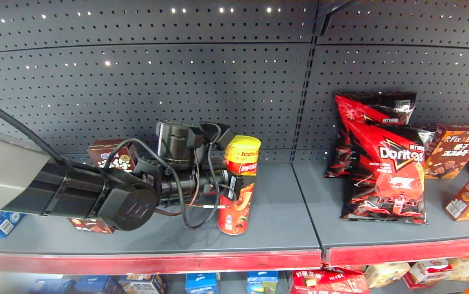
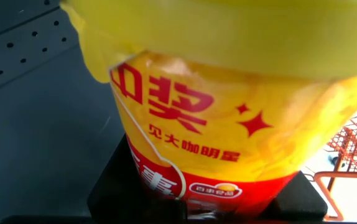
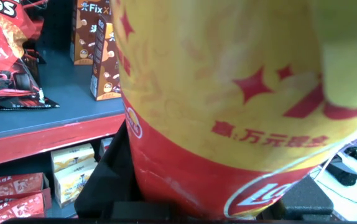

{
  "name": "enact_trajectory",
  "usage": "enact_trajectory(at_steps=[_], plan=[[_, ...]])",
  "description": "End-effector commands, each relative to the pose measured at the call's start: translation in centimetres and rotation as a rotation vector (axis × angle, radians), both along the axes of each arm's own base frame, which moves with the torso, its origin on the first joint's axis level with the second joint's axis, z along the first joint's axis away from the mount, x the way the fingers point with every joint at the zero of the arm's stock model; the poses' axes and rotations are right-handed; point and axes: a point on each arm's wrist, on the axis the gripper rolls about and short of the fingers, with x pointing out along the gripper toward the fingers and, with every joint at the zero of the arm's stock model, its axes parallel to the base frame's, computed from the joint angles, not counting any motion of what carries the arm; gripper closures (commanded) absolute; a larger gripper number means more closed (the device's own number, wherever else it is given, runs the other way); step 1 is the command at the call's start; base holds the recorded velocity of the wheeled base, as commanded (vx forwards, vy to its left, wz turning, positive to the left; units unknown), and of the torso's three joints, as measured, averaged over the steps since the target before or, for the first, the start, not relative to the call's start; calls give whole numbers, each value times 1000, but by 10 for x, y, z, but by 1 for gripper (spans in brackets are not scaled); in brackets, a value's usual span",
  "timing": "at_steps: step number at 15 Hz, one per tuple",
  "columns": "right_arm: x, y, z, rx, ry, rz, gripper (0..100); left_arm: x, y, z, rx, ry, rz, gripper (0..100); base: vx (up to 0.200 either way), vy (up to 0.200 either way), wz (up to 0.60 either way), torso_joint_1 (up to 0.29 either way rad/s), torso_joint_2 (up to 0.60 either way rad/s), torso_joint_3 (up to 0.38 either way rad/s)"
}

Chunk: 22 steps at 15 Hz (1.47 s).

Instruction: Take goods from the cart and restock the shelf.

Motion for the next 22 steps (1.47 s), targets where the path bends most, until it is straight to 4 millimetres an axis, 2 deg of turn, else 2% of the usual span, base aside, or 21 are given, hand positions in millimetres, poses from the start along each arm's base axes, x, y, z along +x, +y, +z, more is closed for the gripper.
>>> enact_trajectory(at_steps=[1,11,12,17,22], plan=[[0,0,0,0,3,0,100,0,0,-2,5,9,0,100,0,0,0,0,0,0],[1,0,-1,0,5,0,100,-1,1,-3,11,7,-2,100,0,0,0,0,0,0],[1,0,0,0,3,0,100,-2,1,-5,11,9,-2,0,0,0,0,0,0,0],[0,0,0,0,2,0,100,-4,2,-4,2,6,1,0,0,0,0,0,0,0],[-1,0,2,-2,-9,0,100,-15,10,2,0,3,4,0,0,0,0,0,0,0]])
